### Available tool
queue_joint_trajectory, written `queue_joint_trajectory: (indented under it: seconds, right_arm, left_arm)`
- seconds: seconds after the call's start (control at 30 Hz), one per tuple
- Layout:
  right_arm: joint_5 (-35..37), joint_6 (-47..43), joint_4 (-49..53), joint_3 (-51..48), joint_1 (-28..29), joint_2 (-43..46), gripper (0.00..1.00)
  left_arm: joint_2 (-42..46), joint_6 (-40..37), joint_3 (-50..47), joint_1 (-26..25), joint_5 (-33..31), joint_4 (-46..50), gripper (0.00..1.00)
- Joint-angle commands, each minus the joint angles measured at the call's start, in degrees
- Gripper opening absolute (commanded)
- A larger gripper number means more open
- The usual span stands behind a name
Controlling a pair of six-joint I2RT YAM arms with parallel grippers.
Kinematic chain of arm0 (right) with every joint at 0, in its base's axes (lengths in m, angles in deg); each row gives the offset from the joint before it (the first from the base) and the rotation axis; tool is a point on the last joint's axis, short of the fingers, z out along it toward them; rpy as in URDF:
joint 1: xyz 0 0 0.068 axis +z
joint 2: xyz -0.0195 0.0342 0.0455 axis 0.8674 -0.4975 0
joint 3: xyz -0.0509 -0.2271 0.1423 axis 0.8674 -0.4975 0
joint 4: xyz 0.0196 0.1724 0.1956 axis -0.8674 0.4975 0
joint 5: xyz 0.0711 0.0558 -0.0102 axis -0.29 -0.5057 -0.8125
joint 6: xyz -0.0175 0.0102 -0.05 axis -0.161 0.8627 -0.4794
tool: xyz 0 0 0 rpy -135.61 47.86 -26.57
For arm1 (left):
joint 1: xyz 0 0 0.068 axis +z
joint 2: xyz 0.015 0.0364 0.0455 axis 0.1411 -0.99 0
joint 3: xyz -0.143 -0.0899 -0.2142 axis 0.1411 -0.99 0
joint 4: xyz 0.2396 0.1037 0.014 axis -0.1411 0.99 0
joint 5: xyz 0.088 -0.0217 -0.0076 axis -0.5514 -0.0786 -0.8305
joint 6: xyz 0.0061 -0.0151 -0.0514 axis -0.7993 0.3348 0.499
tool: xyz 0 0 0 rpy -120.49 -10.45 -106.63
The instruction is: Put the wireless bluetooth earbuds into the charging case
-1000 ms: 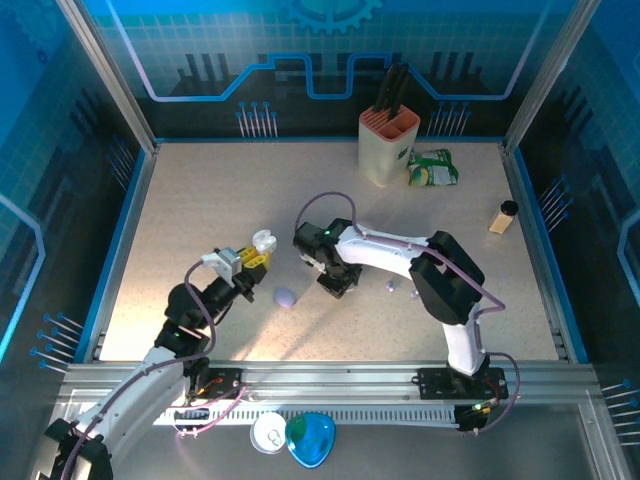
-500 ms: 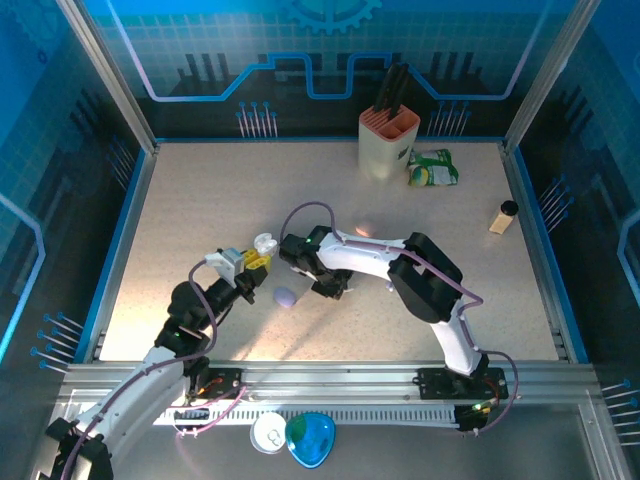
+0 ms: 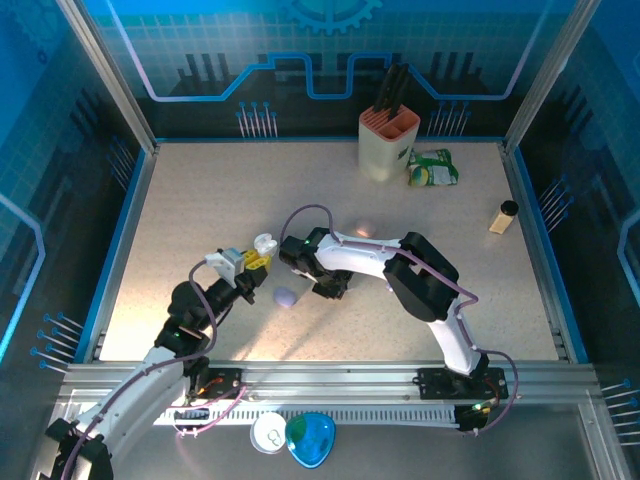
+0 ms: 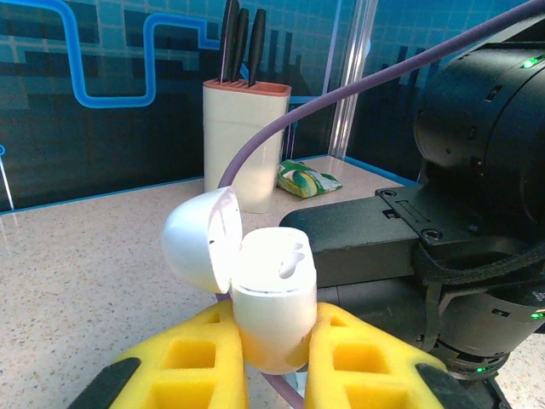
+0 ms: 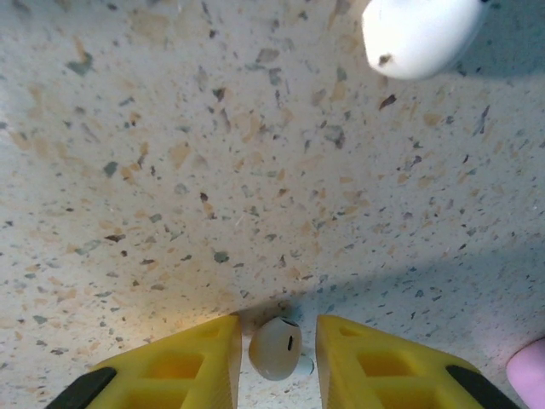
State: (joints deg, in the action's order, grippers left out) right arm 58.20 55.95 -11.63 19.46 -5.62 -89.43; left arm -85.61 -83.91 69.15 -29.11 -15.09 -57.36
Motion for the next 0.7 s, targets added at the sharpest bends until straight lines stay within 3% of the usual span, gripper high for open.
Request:
queue_joint_trajectory:
  seconds: [0.0,0.33,0.67]
  right_arm:
    - [0.4,-0.5,1.7,-1.0,-1.0,-1.0,0.29]
    - [-0.4,0.1,1.0,-1.5,-1.6,-0.8,0.16]
    - [-4.2,2.2,-2.3,-4.2,-4.5,4.7,0.17]
  left_arm:
    - [0.6,0.4,-0.6,0.7,-0.7,-0.3,0.0]
    - [0.7,0.4,-0.5,0.8,-0.5,0.0,0.0]
    - [0.6,0.4,-0.3,0.8,-0.3,0.0,0.0]
